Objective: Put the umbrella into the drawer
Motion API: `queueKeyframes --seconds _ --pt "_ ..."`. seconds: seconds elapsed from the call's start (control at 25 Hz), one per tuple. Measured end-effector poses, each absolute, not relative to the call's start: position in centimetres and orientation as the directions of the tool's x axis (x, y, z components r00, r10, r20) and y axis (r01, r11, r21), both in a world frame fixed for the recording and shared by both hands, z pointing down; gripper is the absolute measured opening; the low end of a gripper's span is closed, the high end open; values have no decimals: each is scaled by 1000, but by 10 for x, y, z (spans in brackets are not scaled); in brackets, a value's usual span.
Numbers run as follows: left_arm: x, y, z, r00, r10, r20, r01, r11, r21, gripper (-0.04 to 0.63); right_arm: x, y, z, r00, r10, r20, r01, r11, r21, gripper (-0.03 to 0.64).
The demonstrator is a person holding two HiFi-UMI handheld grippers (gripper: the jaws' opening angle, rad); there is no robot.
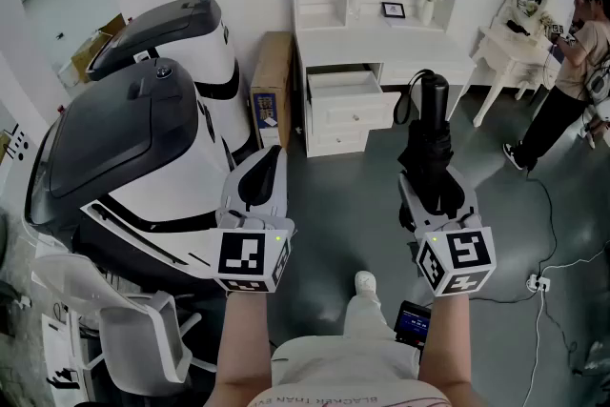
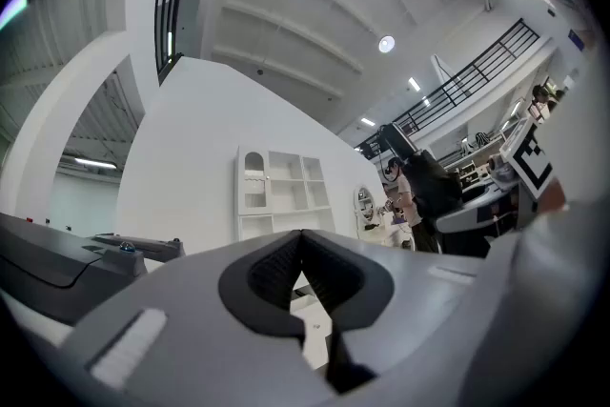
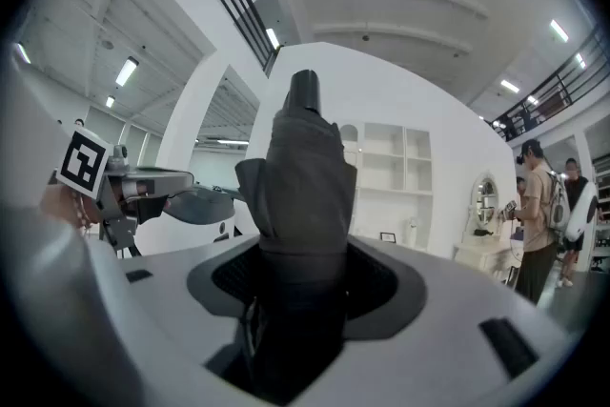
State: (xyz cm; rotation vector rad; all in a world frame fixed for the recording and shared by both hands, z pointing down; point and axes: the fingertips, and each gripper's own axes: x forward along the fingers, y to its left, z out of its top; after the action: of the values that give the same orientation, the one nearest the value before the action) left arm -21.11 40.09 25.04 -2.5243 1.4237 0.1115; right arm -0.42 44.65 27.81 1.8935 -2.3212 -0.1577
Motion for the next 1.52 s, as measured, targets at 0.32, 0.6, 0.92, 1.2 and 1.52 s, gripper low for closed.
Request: queueKeyframes --seconds 0.32,0.6,0.92,1.2,1.52 --pt "-170 348 251 525 -834 -168 -849 -501 -167 9 40 395 280 -187 -981 59 -966 195 171 247" --pt "-136 293 253 510 -848 -143 -857 -488 -167 9 76 336 280 -216 -975 61 -966 222 133 247" --pt "-97 228 255 474 -873 -116 -876 -454 -160 9 116 260 281 -265 -960 87 -953 275 127 247" --pt "-69 175 256 432 -896 -107 -897 -414 -152 9 143 198 280 -324 -942 94 -933 334 135 247" --pt "-40 138 265 410 -907 -93 -907 -395 -145 9 167 159 283 -364 -926 101 -917 375 136 247"
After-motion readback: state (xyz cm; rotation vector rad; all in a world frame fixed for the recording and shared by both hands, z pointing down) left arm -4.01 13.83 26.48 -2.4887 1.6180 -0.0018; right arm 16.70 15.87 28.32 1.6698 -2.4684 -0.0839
